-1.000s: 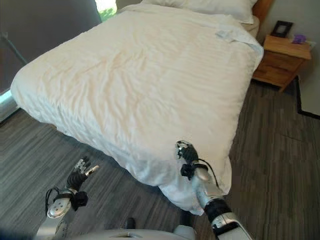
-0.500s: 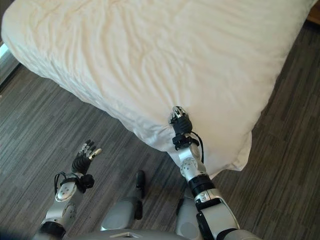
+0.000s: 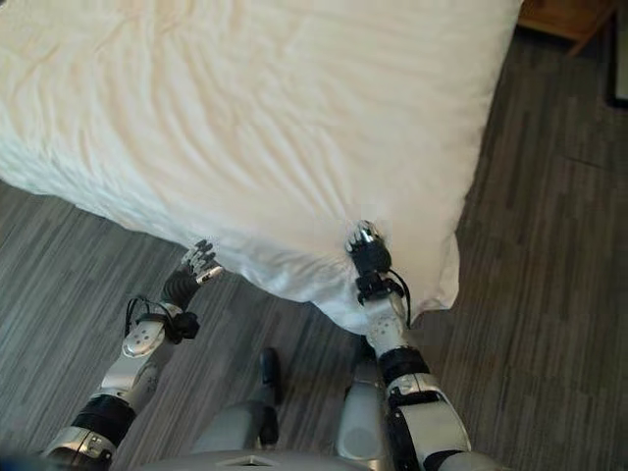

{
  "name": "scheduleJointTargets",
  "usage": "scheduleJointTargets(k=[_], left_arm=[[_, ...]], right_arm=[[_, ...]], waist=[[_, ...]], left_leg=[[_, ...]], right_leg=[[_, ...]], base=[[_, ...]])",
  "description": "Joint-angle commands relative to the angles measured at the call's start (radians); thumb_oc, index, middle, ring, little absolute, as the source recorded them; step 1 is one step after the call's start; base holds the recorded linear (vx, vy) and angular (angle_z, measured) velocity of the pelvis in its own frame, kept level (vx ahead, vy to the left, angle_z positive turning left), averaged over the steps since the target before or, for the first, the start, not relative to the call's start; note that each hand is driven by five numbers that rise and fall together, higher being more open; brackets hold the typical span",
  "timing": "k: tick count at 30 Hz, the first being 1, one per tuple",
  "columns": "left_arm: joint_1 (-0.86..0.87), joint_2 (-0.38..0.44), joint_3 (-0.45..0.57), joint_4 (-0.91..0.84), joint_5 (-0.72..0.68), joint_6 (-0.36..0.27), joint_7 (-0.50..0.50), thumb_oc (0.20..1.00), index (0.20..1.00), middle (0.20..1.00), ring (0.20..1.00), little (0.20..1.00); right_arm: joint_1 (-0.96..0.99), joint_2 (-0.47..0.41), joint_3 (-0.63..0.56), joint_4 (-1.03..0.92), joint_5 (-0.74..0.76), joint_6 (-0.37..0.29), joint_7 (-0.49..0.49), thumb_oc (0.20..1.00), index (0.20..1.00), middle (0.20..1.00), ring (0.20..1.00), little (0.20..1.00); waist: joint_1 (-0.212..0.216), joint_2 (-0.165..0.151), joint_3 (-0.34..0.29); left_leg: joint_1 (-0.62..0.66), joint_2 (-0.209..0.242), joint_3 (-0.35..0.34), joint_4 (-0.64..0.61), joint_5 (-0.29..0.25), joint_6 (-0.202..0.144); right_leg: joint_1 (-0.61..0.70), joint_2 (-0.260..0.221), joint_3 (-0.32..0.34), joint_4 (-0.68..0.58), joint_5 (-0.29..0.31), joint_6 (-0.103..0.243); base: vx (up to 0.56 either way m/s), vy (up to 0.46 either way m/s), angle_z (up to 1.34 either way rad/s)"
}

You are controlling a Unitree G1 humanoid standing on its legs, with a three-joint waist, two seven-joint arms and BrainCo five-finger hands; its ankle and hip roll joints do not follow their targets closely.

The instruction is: Making the bed.

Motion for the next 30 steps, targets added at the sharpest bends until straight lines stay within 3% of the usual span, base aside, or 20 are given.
scheduleJointTargets(k=[1,2,3,4,5,6,10,11,12,14,15,16,18,20,22,23,24,26,27,30], left_arm=[[-0.028,0.003,0.039,-0.083,0.002,-0.052,-0.049,1.0,1.0,1.0,1.0,1.0],[-0.027,0.013,0.037,-0.114,-0.01,-0.05,-0.066,1.0,1.0,1.0,1.0,1.0],[-0.007,0.04,0.043,-0.172,-0.03,-0.046,-0.101,1.0,1.0,1.0,1.0,1.0],[0.015,0.056,0.054,-0.214,-0.042,-0.044,-0.124,1.0,1.0,1.0,1.0,1.0],[0.02,0.058,0.055,-0.217,-0.043,-0.042,-0.125,1.0,1.0,1.0,1.0,1.0],[0.065,0.073,0.071,-0.261,-0.084,-0.032,-0.176,1.0,1.0,1.0,1.0,1.0],[0.121,0.096,0.092,-0.316,-0.122,-0.021,-0.225,1.0,1.0,1.0,1.0,1.0],[0.157,0.117,0.117,-0.371,-0.119,-0.032,-0.235,1.0,1.0,1.0,1.0,1.0],[0.161,0.118,0.118,-0.373,-0.119,-0.032,-0.234,1.0,1.0,1.0,1.0,1.0],[0.154,0.112,0.116,-0.369,-0.12,-0.031,-0.214,1.0,1.0,1.0,1.0,1.0],[0.133,0.108,0.101,-0.369,-0.107,-0.032,-0.195,1.0,1.0,1.0,1.0,1.0],[0.131,0.107,0.101,-0.367,-0.106,-0.032,-0.193,1.0,1.0,1.0,1.0,1.0],[0.107,0.091,0.079,-0.356,-0.101,-0.03,-0.188,1.0,1.0,1.0,1.0,1.0],[0.066,0.034,0.016,-0.317,-0.094,-0.027,-0.151,1.0,1.0,1.0,1.0,1.0],[0.047,0.02,-0.002,-0.306,-0.088,-0.028,-0.143,1.0,1.0,1.0,1.0,1.0],[0.014,0.003,-0.042,-0.289,-0.076,-0.029,-0.115,1.0,1.0,1.0,1.0,1.0],[0.011,0.001,-0.043,-0.287,-0.075,-0.03,-0.114,1.0,1.0,1.0,1.0,1.0],[0.003,-0.023,-0.061,-0.269,-0.064,-0.047,-0.093,1.0,1.0,1.0,1.0,1.0],[-0.007,-0.047,-0.095,-0.249,-0.067,-0.045,-0.086,1.0,1.0,1.0,1.0,1.0],[-0.037,-0.053,-0.137,-0.234,-0.035,-0.034,-0.072,1.0,1.0,1.0,1.0,1.0]], right_arm=[[0.239,-0.239,-0.102,0.241,-0.222,-0.013,-0.178,0.95,0.95,0.95,0.95,0.95],[0.238,-0.247,-0.062,0.217,-0.307,-0.015,-0.19,1.0,1.0,1.0,1.0,1.0],[0.255,-0.249,0.003,0.139,-0.428,-0.015,-0.194,1.0,1.0,1.0,1.0,1.0],[0.279,-0.242,0.037,0.088,-0.493,-0.019,-0.197,1.0,1.0,1.0,1.0,1.0],[0.283,-0.24,0.039,0.084,-0.495,-0.018,-0.199,1.0,1.0,1.0,1.0,1.0],[0.306,-0.243,0.086,0.001,-0.596,-0.025,-0.199,1.0,1.0,1.0,1.0,1.0],[0.334,-0.246,0.129,-0.09,-0.709,-0.025,-0.208,1.0,1.0,1.0,1.0,1.0],[0.313,-0.257,0.176,-0.207,-0.822,-0.034,-0.225,1.0,1.0,1.0,1.0,1.0],[0.316,-0.255,0.178,-0.21,-0.825,-0.033,-0.227,1.0,1.0,1.0,1.0,1.0],[0.291,-0.25,0.213,-0.263,-0.859,-0.03,-0.236,1.0,1.0,1.0,1.0,1.0],[0.258,-0.249,0.253,-0.31,-0.89,-0.032,-0.239,1.0,1.0,1.0,1.0,1.0],[0.258,-0.249,0.254,-0.312,-0.892,-0.03,-0.241,1.0,1.0,1.0,1.0,1.0],[0.267,-0.252,0.26,-0.397,-0.891,-0.036,-0.234,1.0,1.0,1.0,1.0,1.0],[0.269,-0.274,0.292,-0.455,-0.935,-0.039,-0.244,1.0,1.0,1.0,1.0,1.0],[0.269,-0.28,0.304,-0.48,-0.951,-0.039,-0.246,1.0,1.0,1.0,1.0,1.0],[0.246,-0.301,0.342,-0.511,-0.983,-0.037,-0.253,1.0,1.0,1.0,1.0,1.0],[0.245,-0.302,0.341,-0.512,-0.984,-0.036,-0.254,1.0,1.0,1.0,1.0,1.0],[0.241,-0.32,0.368,-0.543,-1.022,-0.029,-0.26,1.0,1.0,1.0,1.0,1.0],[0.248,-0.335,0.389,-0.566,-1.044,-0.029,-0.251,1.0,1.0,1.0,1.0,1.0],[0.248,-0.356,0.399,-0.599,-1.042,-0.027,-0.247,1.0,1.0,1.0,1.0,1.0]], waist=[[-0.029,0.049,0.063],[-0.023,0.051,0.082],[0.01,0.06,0.107],[0.019,0.061,0.112],[0.018,0.059,0.114],[0.032,0.057,0.1],[0.056,0.052,0.072],[0.108,0.042,0.026],[0.109,0.04,0.027],[0.139,0.035,0.003],[0.148,0.035,-0.016],[0.154,0.037,-0.015],[0.152,0.04,-0.028],[0.114,0.052,-0.035],[0.113,0.054,-0.028],[0.134,0.06,-0.005],[0.134,0.062,-0.004],[0.179,0.057,0.012],[0.193,0.048,0.017],[0.162,0.047,0.006]], left_leg=[[-0.003,0.043,0.047,0.008,0.001,-0.034],[0.007,0.063,0.071,0.008,0.003,-0.033],[0.021,0.109,0.137,0.008,0.021,-0.038],[0.035,0.128,0.172,0.008,0.037,-0.037],[0.038,0.129,0.172,0.008,0.037,-0.038],[0.072,0.154,0.22,0.008,0.032,-0.039],[0.092,0.172,0.282,0.012,0.037,-0.035],[0.104,0.203,0.401,0.017,0.057,-0.031],[0.109,0.202,0.404,0.017,0.056,-0.031],[0.127,0.221,0.474,0.019,0.062,-0.029],[0.137,0.251,0.54,0.025,0.092,-0.042],[0.139,0.259,0.546,0.025,0.098,-0.047],[0.141,0.291,0.569,0.032,0.137,-0.068],[0.137,0.347,0.571,0.099,0.164,-0.109],[0.135,0.377,0.561,0.15,0.162,-0.128],[0.114,0.391,0.395,0.255,0.187,-0.156],[0.11,0.395,0.393,0.261,0.185,-0.157],[0.057,0.294,0.136,0.315,0.117,-0.094],[0.05,0.229,0.005,0.324,0.045,-0.075],[0.033,0.216,0.021,0.289,0.029,-0.073]], right_leg=[[0.039,-0.041,-0.021,0.025,0.009,0.05],[0.03,-0.047,-0.087,0.064,0.005,0.036],[0.055,-0.068,-0.276,0.166,-0.062,0.006],[0.081,-0.063,-0.332,0.216,-0.099,-0.011],[0.083,-0.063,-0.332,0.22,-0.102,-0.011],[0.114,-0.054,-0.357,0.314,-0.161,-0.014],[0.167,-0.069,-0.416,0.365,-0.191,-0.019],[0.286,-0.12,-0.603,0.384,-0.164,-0.005],[0.291,-0.119,-0.602,0.379,-0.16,-0.003],[0.33,-0.134,-0.694,0.408,-0.132,0.016],[0.365,-0.092,-0.736,0.322,-0.18,-0.003],[0.367,-0.08,-0.733,0.31,-0.181,-0.011],[0.394,0.008,-0.677,0.185,-0.209,-0.029],[0.417,0.073,-0.597,0.067,-0.215,-0.051],[0.432,0.098,-0.571,0.029,-0.215,-0.061],[0.426,0.121,-0.489,0.02,-0.245,-0.08],[0.425,0.124,-0.49,0.02,-0.245,-0.082],[0.401,0.123,-0.399,0.013,-0.234,-0.092],[0.387,0.122,-0.319,0.013,-0.227,-0.089],[0.38,0.123,-0.272,0.013,-0.228,-0.081]], base=[[-0.12,0.054,-0.07],[-0.25,0.024,-0.42],[-0.29,0.013,-0.82],[-0.21,0.012,-1.45],[-0.07,0.058,-1.86],[0.0,0.048,-1.6],[-0.06,0.011,-1.21],[-0.08,-0.023,-1.4],[-0.11,-0.039,-1.75],[-0.07,-0.089,-1.88],[-0.08,-0.153,-1.28],[-0.1,-0.246,-0.49],[-0.05,-0.261,-1.1],[0.02,-0.235,-1.32],[0.06,-0.184,-1.25],[0.07,-0.176,-1.17],[0.05,-0.133,-1.57],[-0.03,-0.046,-1.9],[-0.01,-0.03,-2.11],[0.15,-0.023,-1.3]])
